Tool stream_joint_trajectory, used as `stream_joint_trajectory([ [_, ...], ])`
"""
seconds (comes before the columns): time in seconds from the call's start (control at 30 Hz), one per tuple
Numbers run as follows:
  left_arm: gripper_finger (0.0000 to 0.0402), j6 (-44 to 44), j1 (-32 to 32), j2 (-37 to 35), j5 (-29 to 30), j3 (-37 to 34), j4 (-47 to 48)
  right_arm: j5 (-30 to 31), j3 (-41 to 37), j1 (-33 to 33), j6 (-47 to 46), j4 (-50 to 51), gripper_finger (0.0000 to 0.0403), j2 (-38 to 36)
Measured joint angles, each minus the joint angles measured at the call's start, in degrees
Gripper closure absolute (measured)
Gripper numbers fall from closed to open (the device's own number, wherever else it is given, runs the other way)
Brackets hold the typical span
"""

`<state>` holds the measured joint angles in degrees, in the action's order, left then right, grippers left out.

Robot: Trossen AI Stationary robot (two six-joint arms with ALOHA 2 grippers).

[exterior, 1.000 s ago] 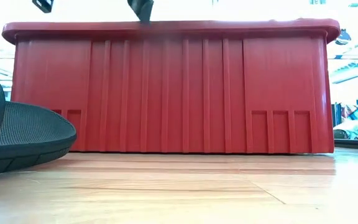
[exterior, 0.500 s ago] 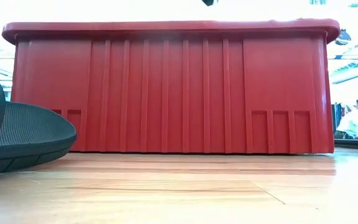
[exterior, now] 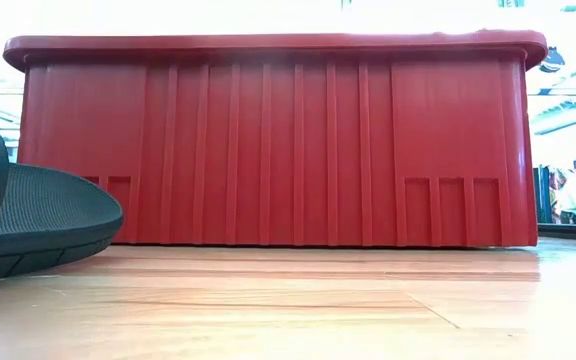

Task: Pick and place slides into bin
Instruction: Put the slide into the red bin

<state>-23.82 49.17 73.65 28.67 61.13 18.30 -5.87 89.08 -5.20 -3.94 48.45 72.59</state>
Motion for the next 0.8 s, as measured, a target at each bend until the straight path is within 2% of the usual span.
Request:
stream_joint_trajectory([
  [0.1, 0.0340, -2.8, 0.1, 6.3, -7.1, 5.2, 3.1, 0.2, 0.0, 0.0, 1.4, 2.0, 0.0402, -1.6],
  [0.23, 0.0280, -8.6, 0.1, 11.7, -20.1, 9.8, 8.4, 0.1, 0.0, 0.0, 0.3, 2.0, 0.0402, -2.6],
  [0.33, 0.0226, -10.8, 0.4, 12.9, -24.2, 9.7, 9.3, 0.1, 0.0, 0.0, -2.4, 2.0, 0.0402, -2.5],
  [0.43, 0.0173, -11.2, 1.5, 13.2, -23.4, 9.7, 12.4, 0.1, 0.0, 0.0, -4.6, 1.9, 0.0401, -2.1],
  [0.57, 0.0112, -10.9, 2.7, 14.6, -17.3, 9.6, 17.1, 0.1, -0.7, 0.0, -6.9, 0.9, 0.0401, -1.9],
  [0.8, 0.0055, -9.7, 3.0, 19.0, -16.7, 9.5, 17.4, -0.1, -3.3, 0.0, -9.1, -0.2, 0.0401, -1.8],
])
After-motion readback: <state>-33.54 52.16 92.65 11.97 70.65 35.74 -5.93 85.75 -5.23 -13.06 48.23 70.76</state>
